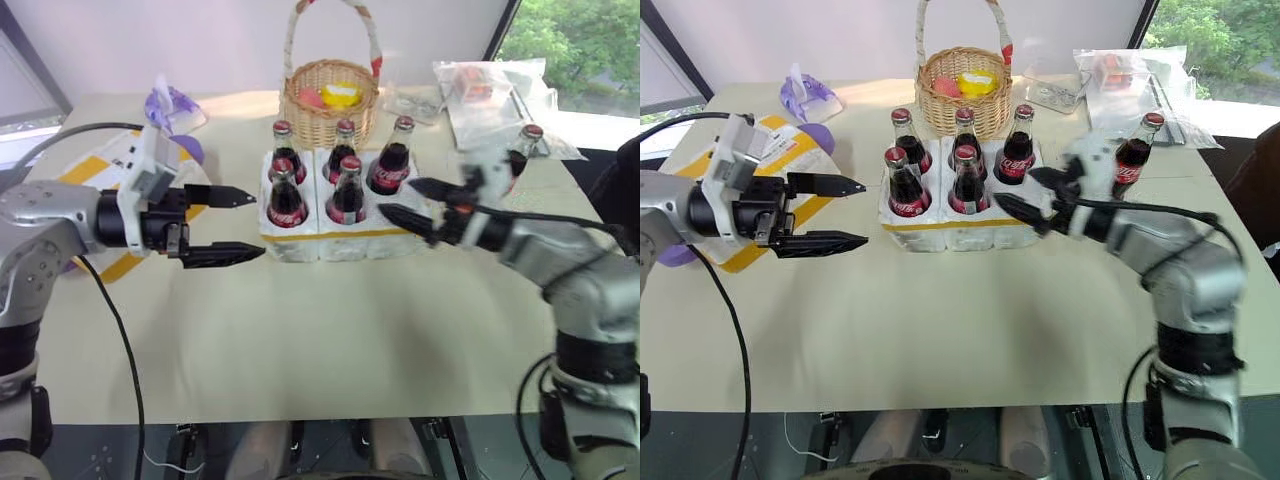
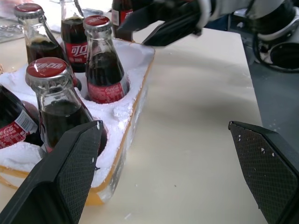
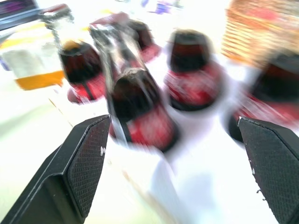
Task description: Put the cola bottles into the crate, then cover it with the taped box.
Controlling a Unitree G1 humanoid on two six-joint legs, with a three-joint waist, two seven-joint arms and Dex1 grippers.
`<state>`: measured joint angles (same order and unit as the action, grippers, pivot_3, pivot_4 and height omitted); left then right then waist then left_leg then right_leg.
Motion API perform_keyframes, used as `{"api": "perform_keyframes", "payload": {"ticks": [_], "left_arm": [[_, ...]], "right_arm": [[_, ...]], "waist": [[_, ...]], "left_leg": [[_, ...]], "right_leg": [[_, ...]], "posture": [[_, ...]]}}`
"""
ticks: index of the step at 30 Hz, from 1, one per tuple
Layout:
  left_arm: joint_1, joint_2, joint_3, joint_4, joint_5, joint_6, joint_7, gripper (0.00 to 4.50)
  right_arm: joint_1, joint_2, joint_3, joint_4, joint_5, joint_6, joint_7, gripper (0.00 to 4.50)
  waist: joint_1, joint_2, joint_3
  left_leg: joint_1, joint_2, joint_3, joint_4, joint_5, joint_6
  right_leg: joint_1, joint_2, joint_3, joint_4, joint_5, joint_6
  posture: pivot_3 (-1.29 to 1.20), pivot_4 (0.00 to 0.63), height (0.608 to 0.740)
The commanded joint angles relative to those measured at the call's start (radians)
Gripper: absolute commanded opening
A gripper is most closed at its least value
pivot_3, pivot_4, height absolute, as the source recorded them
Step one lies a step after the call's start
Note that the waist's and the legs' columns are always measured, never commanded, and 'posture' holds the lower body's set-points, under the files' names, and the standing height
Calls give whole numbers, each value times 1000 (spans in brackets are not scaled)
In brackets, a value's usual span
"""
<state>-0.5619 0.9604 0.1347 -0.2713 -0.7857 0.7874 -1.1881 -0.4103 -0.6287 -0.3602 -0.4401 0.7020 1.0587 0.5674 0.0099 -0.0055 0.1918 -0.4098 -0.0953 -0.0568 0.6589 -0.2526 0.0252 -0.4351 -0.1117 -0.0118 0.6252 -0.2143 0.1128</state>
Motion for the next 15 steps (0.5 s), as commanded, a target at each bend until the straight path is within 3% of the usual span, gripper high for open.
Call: {"api": "perform_keyframes", "payload": {"ticks": [1,7,15], "left_arm": [[-31,6,0,14,16,-33,-19,4500],[-51,-16,-26,33,32,-53,-25,4500],[-55,-19,-11,16,19,-37,-20,4500]], "right_arm": [[84,-39,-153,-69,23,32,-64,4439],[148,-5,-181,27,-129,-125,-207,4439],[14,46,-59,322,-273,-376,-244,4439]], "waist": [[1,0,0],[0,0,0],[-5,0,0]], "left_leg": [[0,0,0,0,0,0],[0,0,2,1,0,0],[0,1,2,1,0,0]], "right_leg": [[0,0,0,0,0,0],[1,-1,0,-3,0,0],[2,0,0,-3,0,0]], "posture": [[0,150,740],[0,150,740],[0,150,740]]}}
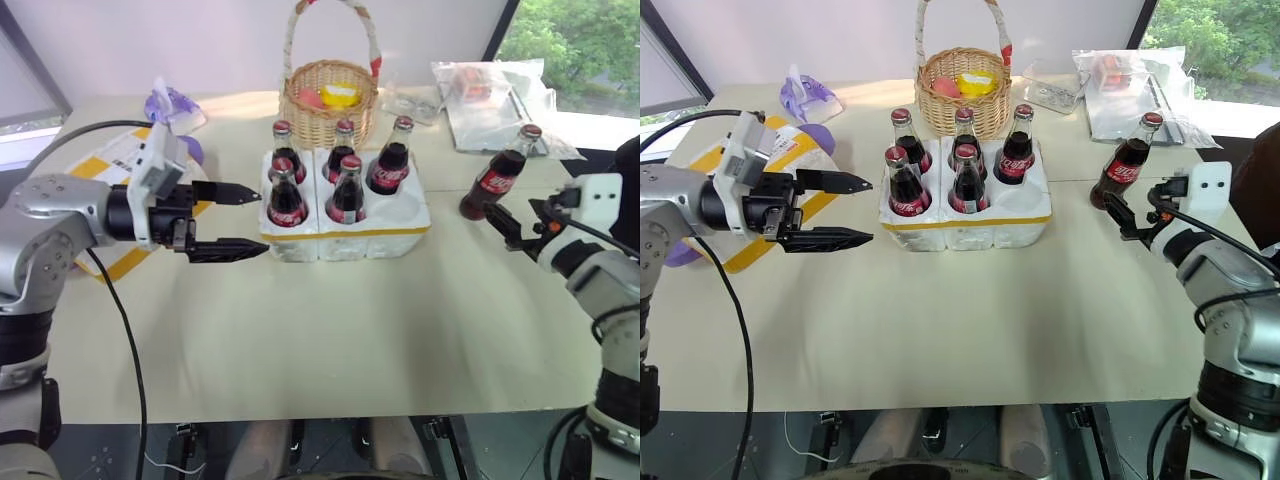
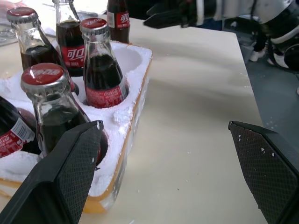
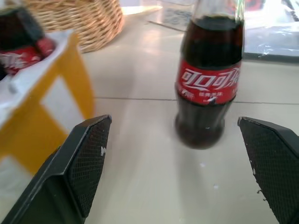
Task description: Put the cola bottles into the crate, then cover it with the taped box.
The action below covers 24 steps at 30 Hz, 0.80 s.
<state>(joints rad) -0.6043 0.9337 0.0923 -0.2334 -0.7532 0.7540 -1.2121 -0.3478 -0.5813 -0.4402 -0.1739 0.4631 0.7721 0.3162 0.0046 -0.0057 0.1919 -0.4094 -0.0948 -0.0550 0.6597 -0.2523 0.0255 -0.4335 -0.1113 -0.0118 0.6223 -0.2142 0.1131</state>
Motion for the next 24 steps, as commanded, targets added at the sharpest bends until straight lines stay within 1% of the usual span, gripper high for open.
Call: {"api": "perform_keyframes", "payload": {"ticks": [1,2,9,18,22,24], "left_arm": [[-10,9,35,-27,-16,-1,6,4500],[-8,9,36,-29,-17,0,7,4500],[25,30,68,-63,-35,17,29,4500],[41,45,93,-88,-57,36,50,4500],[39,44,92,-89,-57,36,56,4500],[37,44,91,-89,-58,36,58,4500]], "right_arm": [[-63,-2,33,84,-43,-111,15,4439],[-70,-3,40,101,-50,-127,19,4439],[-227,-7,112,387,-111,-264,70,4439],[-396,-15,147,749,-195,-437,77,4439],[-476,-4,137,890,-192,-496,81,4439],[-493,-2,138,925,-190,-520,86,3940]], "waist": [[0,0,0],[0,0,0],[-5,0,0],[-20,0,0],[-22,0,0],[-20,0,0]], "left_leg": [[0,0,0,0,0,0],[0,0,0,0,0,0],[0,0,0,0,0,0],[0,0,0,-1,0,0],[0,0,0,-2,0,-1],[0,0,0,-2,0,-1]], "right_leg": [[0,0,0,0,0,0],[0,2,0,0,0,0],[0,3,0,0,0,0],[0,3,0,0,0,0],[0,3,1,0,0,0],[0,3,1,0,0,0]], "posture": [[0,150,740],[0,150,740],[0,150,740],[0,150,740],[0,150,740],[0,150,740]]}}
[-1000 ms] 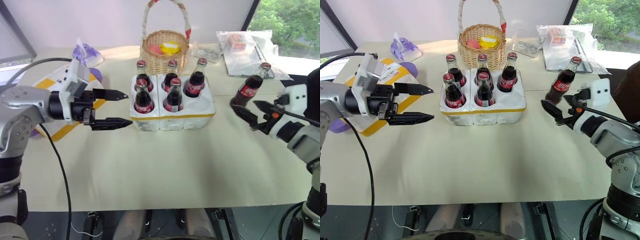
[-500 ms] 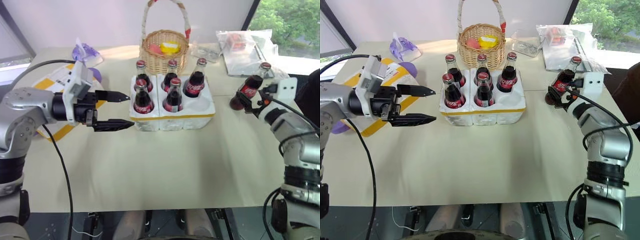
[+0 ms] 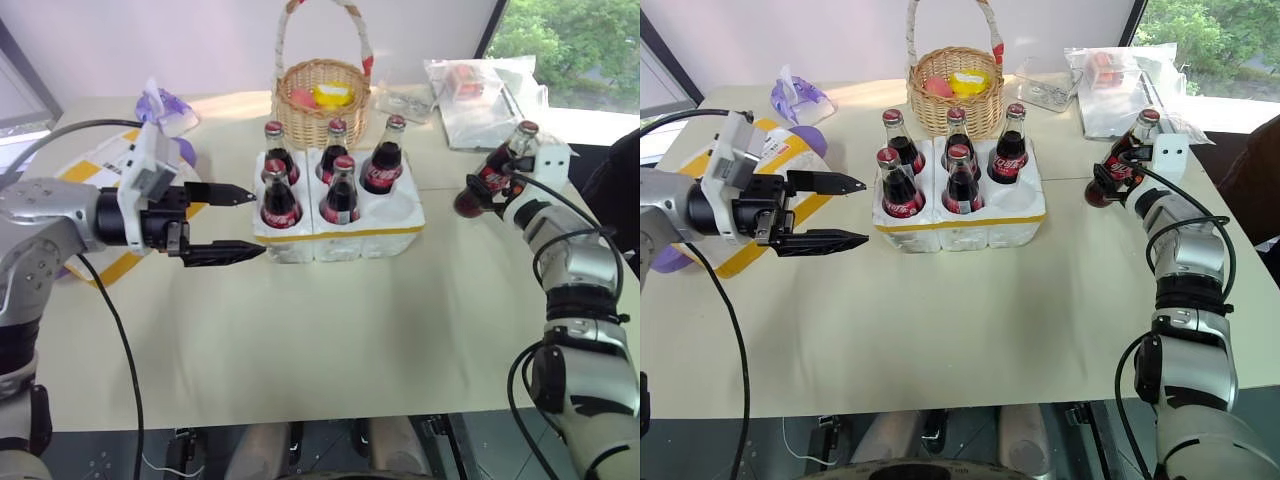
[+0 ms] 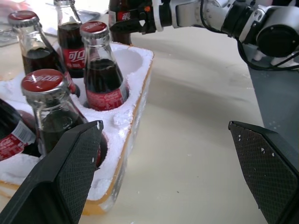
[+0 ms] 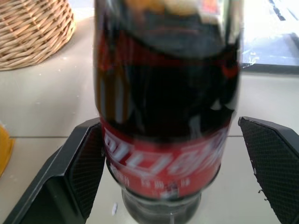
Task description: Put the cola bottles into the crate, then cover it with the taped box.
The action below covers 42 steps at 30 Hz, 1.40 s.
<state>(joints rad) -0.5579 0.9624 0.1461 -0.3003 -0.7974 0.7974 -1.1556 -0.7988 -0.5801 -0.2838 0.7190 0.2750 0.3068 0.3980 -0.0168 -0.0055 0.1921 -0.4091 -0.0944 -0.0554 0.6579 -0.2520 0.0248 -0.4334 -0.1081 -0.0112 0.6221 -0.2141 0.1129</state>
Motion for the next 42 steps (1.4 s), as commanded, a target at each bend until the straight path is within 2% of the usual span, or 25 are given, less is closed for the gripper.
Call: {"api": "perform_keyframes", "payload": {"ticks": [1,3,9,14,20,28,38,42], "left_arm": [[-12,14,35,-21,-13,-8,3,4500],[-15,11,33,-20,-13,-9,5,4500],[-14,5,28,-17,-11,-14,6,4500],[-20,-1,24,-11,-9,-16,7,4500],[-32,-12,13,1,-2,-22,4,4500],[-38,-21,7,6,7,-30,5,4500],[-28,-19,16,0,6,-36,16,4500],[-24,-17,18,1,8,-38,20,4500]], "right_arm": [[-47,-1,-18,40,1,-63,10,3640],[-48,3,-20,39,9,-76,22,2814],[-15,16,-98,-118,146,-12,102,2825],[-15,62,-214,-448,473,284,115,2825],[18,93,-148,-685,591,467,75,2825],[78,54,59,-814,481,484,137,2825],[98,-51,361,-762,114,202,319,2825],[90,-30,390,-728,68,176,344,2825]], "waist": [[3,0,0],[3,0,0],[0,0,0],[-3,4,3],[2,4,2],[5,4,2],[3,3,3],[3,3,3]], "left_leg": [[0,0,0,0,0,0],[0,0,0,0,0,-1],[0,0,0,-2,1,-1],[0,0,2,-7,1,-2],[-1,2,2,-8,2,-3],[-1,1,3,-6,2,-3],[-1,1,3,-6,2,-3],[-1,2,3,-5,2,-3]], "right_leg": [[0,0,0,0,0,0],[0,0,0,0,0,0],[-1,0,0,0,0,0],[-6,0,4,2,0,0],[-8,2,5,5,0,0],[-8,2,5,5,0,-1],[-8,2,4,5,0,-1],[-8,2,4,5,0,-1]], "posture": [[0,150,740],[0,150,740],[0,150,740],[0,150,740],[0,150,740],[0,150,740],[0,150,740],[0,150,740]]}}
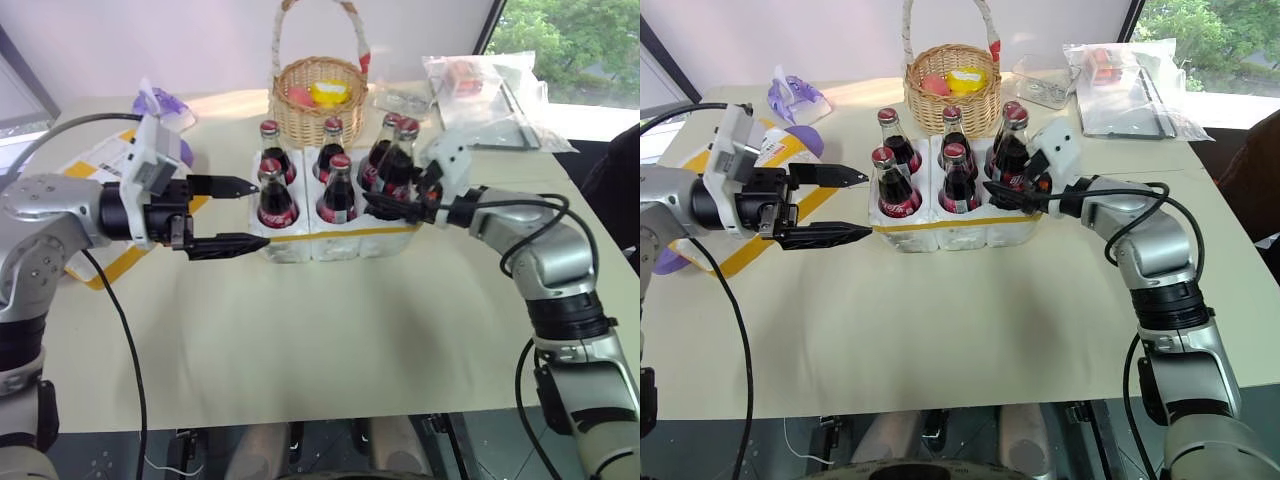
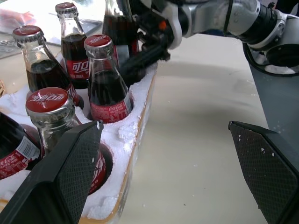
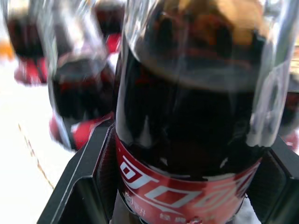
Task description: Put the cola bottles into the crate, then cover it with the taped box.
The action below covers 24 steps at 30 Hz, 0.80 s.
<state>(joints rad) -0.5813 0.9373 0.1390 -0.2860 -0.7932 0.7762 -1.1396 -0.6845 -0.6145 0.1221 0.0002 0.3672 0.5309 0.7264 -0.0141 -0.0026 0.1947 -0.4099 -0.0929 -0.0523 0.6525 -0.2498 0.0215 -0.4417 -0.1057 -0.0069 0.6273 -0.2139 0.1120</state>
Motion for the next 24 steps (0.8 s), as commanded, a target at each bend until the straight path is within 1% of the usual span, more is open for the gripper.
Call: {"api": "perform_keyframes", "payload": {"ticks": [1,2,4,5,6,9,12,16,20,24], "left_arm": [[0,9,26,-13,4,-17,5,4500],[2,10,27,-16,4,-17,6,4500],[9,15,31,-23,4,-17,8,4500],[12,18,34,-26,4,-17,11,4500],[16,21,38,-28,5,-17,13,4500],[35,38,60,-34,8,-16,25,4500],[85,69,117,-48,11,-11,47,4500],[202,120,241,-75,48,-20,85,4500],[387,161,409,-107,176,-65,126,4500],[621,167,573,-140,389,-145,164,4500]], "right_arm": [[-26,9,-16,-3,-29,-47,20,2825],[-26,12,-15,2,-34,-45,24,2825],[-24,15,-26,8,-23,-15,35,3882],[-22,11,-38,5,-11,4,43,4258],[-20,0,-55,-3,5,24,55,4477],[-12,-53,-109,-43,58,83,111,4477],[15,-154,-172,-96,126,147,207,4477],[61,-303,-255,-136,175,165,321,4477],[51,-417,-341,-91,230,195,407,4477],[37,-491,-385,-69,254,171,489,4477]], "waist": [[1,0,0],[1,0,0],[0,-1,-1],[1,-1,-1],[1,-1,-1],[3,-1,-1],[5,-1,-1],[2,-1,-1],[-3,-1,-1],[0,-1,-1]], "left_leg": [[0,0,0,0,0,0],[0,0,0,0,0,0],[0,0,0,0,0,0],[0,0,0,0,0,0],[0,0,0,0,0,0],[0,0,0,0,0,0],[0,0,0,0,0,0],[0,0,0,-1,0,1],[0,2,1,-2,-1,1],[1,3,1,-3,-1,0]], "right_leg": [[0,0,0,0,0,0],[0,0,0,0,0,0],[0,0,0,0,0,0],[0,0,0,0,0,0],[0,0,0,0,0,0],[0,0,1,0,0,0],[0,0,0,-1,0,0],[1,0,0,-3,0,0],[1,-1,1,-4,0,-1],[2,-1,0,-8,1,-2]], "posture": [[0,150,740],[0,150,740],[0,150,740],[0,150,740],[0,150,740],[0,150,740],[0,150,740],[0,150,740],[0,150,740],[0,150,740]]}}
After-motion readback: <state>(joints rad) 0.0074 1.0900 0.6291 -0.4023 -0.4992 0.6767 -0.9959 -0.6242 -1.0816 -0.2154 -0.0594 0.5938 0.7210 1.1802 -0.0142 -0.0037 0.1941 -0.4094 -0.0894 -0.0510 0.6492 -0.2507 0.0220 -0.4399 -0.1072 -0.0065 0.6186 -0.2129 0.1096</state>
